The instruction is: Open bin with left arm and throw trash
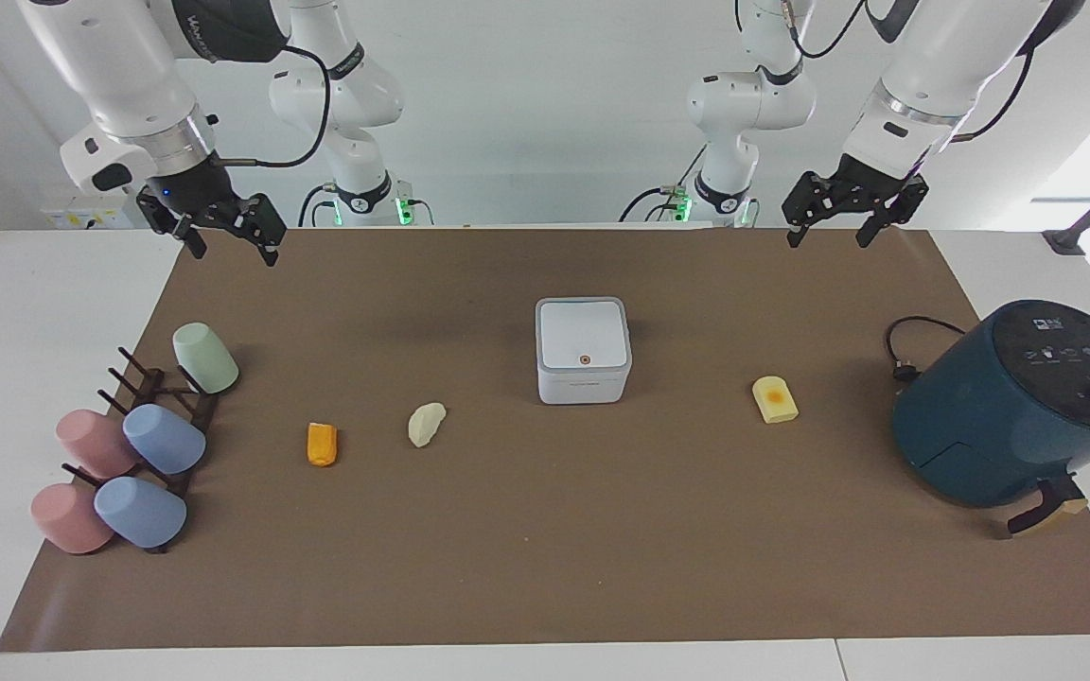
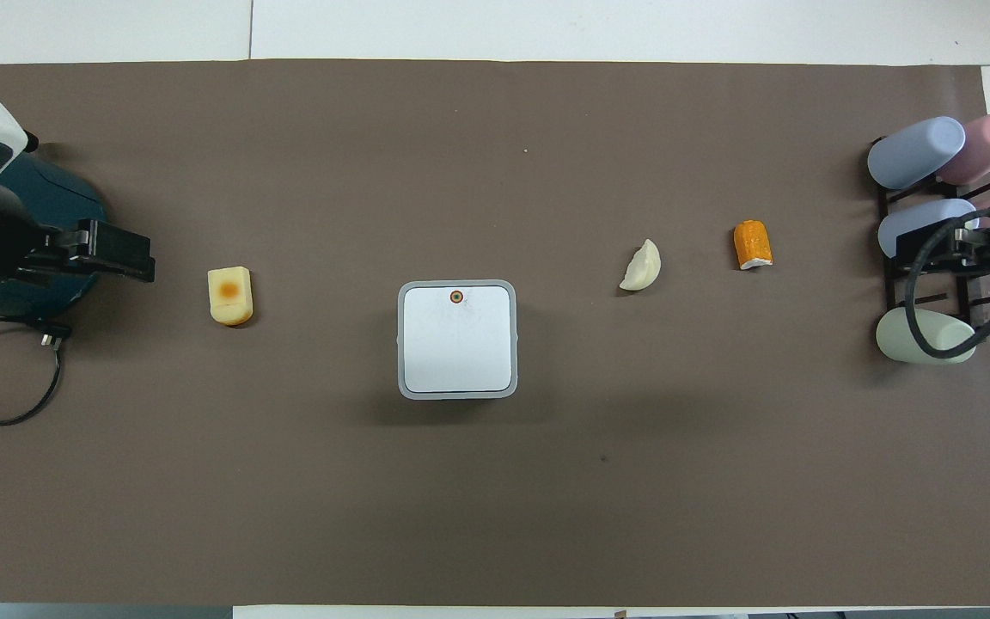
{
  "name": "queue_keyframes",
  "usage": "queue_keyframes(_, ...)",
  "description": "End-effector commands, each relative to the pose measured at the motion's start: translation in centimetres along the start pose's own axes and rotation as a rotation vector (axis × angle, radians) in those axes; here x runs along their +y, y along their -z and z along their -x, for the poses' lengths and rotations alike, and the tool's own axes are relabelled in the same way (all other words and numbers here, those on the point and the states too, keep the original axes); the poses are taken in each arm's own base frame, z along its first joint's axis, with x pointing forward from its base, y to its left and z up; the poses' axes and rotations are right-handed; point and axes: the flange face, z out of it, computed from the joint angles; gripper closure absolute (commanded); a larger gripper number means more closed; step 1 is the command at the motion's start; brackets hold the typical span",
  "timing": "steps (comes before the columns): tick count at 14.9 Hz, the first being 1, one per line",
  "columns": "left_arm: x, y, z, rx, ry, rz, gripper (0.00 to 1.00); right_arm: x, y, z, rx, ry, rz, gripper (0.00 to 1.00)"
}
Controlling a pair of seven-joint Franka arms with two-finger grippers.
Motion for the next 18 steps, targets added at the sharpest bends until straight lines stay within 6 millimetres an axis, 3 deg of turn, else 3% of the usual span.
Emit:
queue_keyframes(1,0.1,0.1,0.7,0.015,0.005,0.014,0.00,0.0,0.1,0.0,0.045,0.005,-0.021,0.00)
queue_keyframes(4,0.1,-0.1,0.8,0.013,0.004,0.014,0.00,0.5,-1.1,-0.6,0.075,0.007,-0.025,0.00)
queue_keyframes(10,-0.5,0.4,1.0,0.018,0.005,0.015,0.00,-0.1,-6.4,-4.0,0.126,0.016,-0.031,0.00)
queue_keyframes(14,-0.2,0.5,1.1,0.025,0.011,0.017,0.00,-0.7,-12.1,-7.6,0.158,0.037,-0.033,0.00)
queue_keyframes(18,0.1,0.5,1.1,0.027,0.006,0.018,0.00,-0.8,-17.6,-8.6,0.206,0.067,-0.035,0.00)
